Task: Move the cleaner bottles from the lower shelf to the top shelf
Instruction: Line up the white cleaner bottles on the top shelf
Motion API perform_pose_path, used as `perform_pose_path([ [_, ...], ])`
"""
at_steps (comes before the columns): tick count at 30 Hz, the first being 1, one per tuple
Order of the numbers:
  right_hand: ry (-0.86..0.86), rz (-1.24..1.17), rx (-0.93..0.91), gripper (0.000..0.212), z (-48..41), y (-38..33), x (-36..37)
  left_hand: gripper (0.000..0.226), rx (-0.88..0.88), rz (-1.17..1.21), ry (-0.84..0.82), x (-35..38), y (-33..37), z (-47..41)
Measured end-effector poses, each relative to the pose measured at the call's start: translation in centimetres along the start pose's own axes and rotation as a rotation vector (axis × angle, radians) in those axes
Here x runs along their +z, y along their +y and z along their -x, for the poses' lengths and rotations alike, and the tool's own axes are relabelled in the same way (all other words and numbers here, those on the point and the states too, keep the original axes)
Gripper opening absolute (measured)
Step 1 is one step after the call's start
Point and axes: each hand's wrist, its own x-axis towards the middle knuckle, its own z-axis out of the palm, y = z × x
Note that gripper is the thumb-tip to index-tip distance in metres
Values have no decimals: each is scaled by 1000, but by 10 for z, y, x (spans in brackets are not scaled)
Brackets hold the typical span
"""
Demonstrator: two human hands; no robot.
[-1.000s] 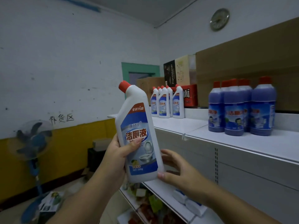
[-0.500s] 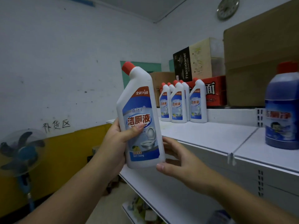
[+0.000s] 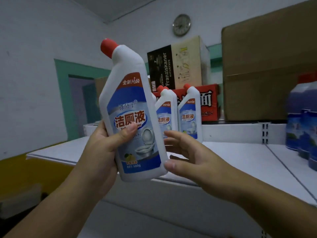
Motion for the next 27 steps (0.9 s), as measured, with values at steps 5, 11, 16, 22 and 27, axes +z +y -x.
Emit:
perform_pose_path([
  [5, 215, 161, 106, 65, -31, -10, -26, 48, -8, 65, -191, 3, -14, -73],
  [11, 348, 454, 246, 69, -54, -9, -79, 55, -24, -45, -236, 36, -41, -127],
  [16, 107, 981, 599, 76, -56, 43, -114, 48, -37, -124, -245, 67, -66, -148],
  [22, -170, 1022, 826, 77, -48, 98, -128, 46, -97, -161, -231, 95, -99, -169],
  [27, -170, 1016, 803, 78, -49, 104, -132, 45, -106, -221, -192, 106, -140, -163],
])
